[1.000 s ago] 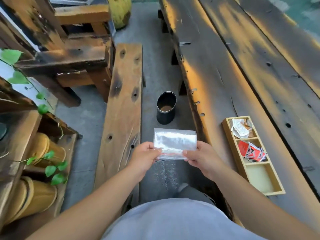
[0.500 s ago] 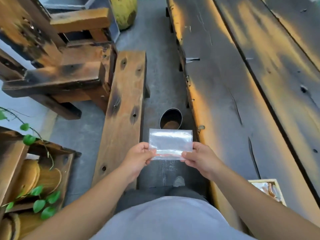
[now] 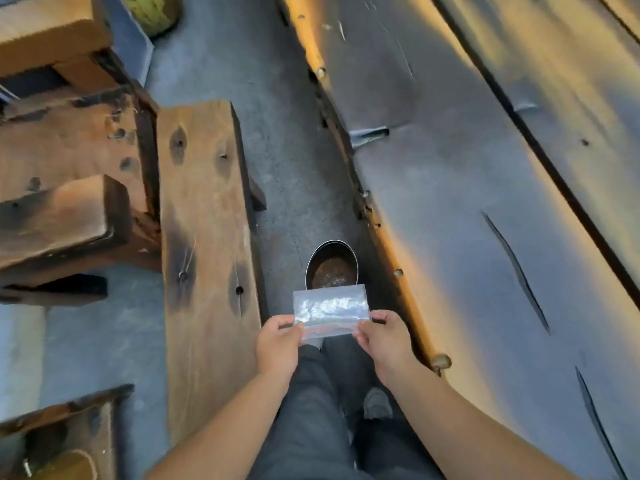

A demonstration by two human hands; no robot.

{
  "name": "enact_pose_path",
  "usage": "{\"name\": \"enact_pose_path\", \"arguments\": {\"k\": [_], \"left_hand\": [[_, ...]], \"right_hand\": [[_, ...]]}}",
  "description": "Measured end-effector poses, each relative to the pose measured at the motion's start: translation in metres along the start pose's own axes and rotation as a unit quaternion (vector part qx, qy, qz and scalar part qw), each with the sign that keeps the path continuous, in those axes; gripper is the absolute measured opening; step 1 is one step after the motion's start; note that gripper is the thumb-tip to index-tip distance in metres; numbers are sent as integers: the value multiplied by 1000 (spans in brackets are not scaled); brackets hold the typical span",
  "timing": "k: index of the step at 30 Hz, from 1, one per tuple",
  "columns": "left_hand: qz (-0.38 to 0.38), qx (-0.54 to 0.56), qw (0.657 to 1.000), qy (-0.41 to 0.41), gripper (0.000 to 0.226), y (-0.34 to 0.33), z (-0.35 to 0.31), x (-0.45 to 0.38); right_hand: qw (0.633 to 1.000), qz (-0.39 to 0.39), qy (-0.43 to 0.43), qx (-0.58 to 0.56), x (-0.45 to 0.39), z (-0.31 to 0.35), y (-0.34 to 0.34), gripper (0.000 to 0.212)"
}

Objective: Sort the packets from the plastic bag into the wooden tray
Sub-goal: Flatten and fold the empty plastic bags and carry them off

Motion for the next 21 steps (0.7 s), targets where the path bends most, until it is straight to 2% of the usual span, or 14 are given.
{"name": "enact_pose_path", "arguments": {"k": [5, 8, 11, 18, 21], "left_hand": [[46, -43, 996, 62, 16, -52, 39, -148], [58, -63, 992, 97, 18, -86, 76, -220], [70, -94, 987, 109, 18, -116, 112, -276], [125, -171, 972, 101, 15, -165, 170, -351], [186, -215, 953, 100, 39, -179, 166, -356]], "right_hand": [[987, -112, -65, -99, -129, 7, -73, 17], [974, -143, -105, -139, -209, 0, -104, 16], [971, -163, -120, -126, -274, -9, -123, 16], [963, -164, -176, -121, -367, -33, -138, 20], [960, -169, -186, -126, -374, -29, -139, 23]]}}
Point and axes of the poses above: each hand's wrist, its own x-axis away from the middle knuckle, its own y-axis out of the back of the hand, z = x × y, the point moved 3 cm from there along -x, towards the middle knuckle, and after that the axes turned 12 degrees about -y, right-handed, at the moved point
